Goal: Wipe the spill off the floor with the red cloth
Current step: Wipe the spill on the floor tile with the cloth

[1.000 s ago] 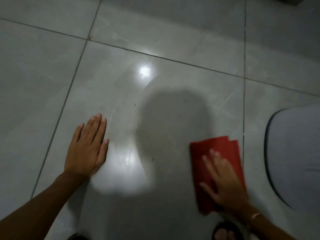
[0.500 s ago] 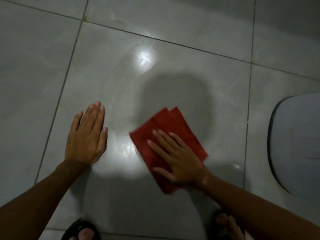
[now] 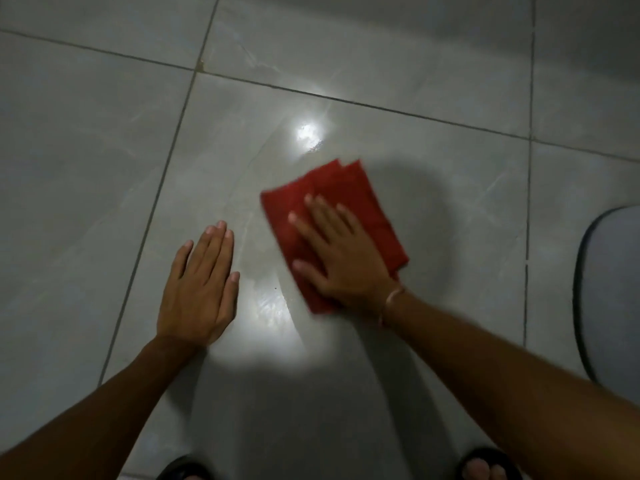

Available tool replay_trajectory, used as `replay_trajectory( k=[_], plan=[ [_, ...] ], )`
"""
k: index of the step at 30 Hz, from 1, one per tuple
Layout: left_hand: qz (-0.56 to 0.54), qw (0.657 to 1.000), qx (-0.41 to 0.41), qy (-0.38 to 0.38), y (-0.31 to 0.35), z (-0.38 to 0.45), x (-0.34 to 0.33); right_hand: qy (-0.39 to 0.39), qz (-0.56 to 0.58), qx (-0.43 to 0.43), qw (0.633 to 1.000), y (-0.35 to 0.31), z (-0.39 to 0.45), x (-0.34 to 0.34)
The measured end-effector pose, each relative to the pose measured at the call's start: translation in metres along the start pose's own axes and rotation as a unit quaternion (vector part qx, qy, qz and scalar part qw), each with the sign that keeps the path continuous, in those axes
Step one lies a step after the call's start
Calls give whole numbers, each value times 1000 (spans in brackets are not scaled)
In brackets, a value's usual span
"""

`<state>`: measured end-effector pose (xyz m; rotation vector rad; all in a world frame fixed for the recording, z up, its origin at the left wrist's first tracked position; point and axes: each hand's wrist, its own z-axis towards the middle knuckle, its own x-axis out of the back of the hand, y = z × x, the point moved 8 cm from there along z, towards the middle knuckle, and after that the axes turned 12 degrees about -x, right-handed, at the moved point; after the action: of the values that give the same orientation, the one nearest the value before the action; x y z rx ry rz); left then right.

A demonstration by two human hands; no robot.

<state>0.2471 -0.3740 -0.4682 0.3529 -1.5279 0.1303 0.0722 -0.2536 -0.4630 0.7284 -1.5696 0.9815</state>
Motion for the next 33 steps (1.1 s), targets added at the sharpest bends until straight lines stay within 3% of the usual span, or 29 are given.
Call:
replay_trajectory(
  k=[2,5,7,9,11,14,16,18,22,24,27,30,33],
  plan=[
    [1,1000,-3,5,0,-2,0,-47,-8,70,996,3,-79,-7],
    [0,1000,-3,6,0,0,-1,-95,-56,131,985,75,-145,4],
    [-2,1000,0,7,0,0,-2,-123,-71,79,987,134,-127,21],
    [-3,1000,1,5,1,-1,-2,-104,-48,-33,993,169,-70,41],
    [-2,1000,3,5,0,-1,-2,-54,-37,-126,990,157,-4,45],
    [-11,1000,3,-4,1,-1,-2,14,-38,-164,986,88,52,31],
    [-14,1000,3,-10,0,0,-1,26,-19,-113,993,39,41,16],
    [-20,1000,4,-12,0,-1,-1,-10,-16,-10,1000,5,-22,-1],
    [-12,1000,3,-9,0,-2,-1,-78,-52,79,992,64,-152,0],
    [-3,1000,5,-2,1,-3,-2,-98,-76,34,992,133,-159,16],
    [6,1000,-1,-3,0,-1,-3,-69,-63,-101,990,198,-91,44],
    [2,1000,-1,-11,-2,-1,-6,-11,-60,-195,979,161,-6,45],
    [-3,1000,2,-11,-2,-1,-7,34,-28,-149,988,73,28,24]
  ],
)
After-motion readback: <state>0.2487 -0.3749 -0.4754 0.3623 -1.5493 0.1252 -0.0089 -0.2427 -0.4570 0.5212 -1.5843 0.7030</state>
